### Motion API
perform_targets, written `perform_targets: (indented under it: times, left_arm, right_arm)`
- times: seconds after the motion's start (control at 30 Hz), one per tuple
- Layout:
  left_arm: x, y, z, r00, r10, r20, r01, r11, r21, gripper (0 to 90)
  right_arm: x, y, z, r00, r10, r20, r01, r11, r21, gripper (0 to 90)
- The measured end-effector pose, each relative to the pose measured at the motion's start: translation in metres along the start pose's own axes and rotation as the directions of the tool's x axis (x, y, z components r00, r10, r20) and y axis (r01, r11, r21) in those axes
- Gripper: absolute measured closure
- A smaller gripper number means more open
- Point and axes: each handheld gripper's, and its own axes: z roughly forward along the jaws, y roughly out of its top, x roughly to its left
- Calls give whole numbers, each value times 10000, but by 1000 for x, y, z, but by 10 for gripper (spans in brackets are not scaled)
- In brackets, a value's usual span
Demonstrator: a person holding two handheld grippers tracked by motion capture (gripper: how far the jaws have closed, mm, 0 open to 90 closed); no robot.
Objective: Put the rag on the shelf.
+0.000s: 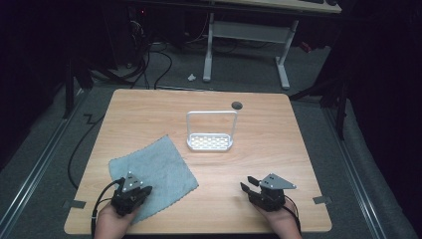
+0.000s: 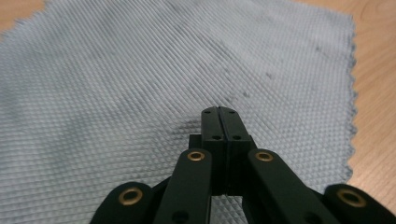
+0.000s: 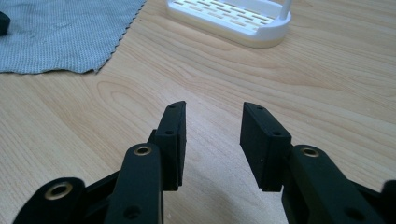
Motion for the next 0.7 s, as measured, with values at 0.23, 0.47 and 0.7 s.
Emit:
perform_targets:
  times: [0.23,0.47,0.7]
  left_arm:
    - [-12,1,1,9986,486,208,-487,9988,22,897]
    - [-18,-5,-3,9977,532,408,-529,9986,-90,898]
    - [-24,-11,-6,9978,477,455,-465,9986,-258,898]
  right_arm:
    - [4,1,3,9999,-27,-156,28,10000,68,648]
    - [18,13,19,9967,-327,-744,334,9994,74,712]
    - [54,37,59,9792,-1026,-1750,1077,9940,197,890]
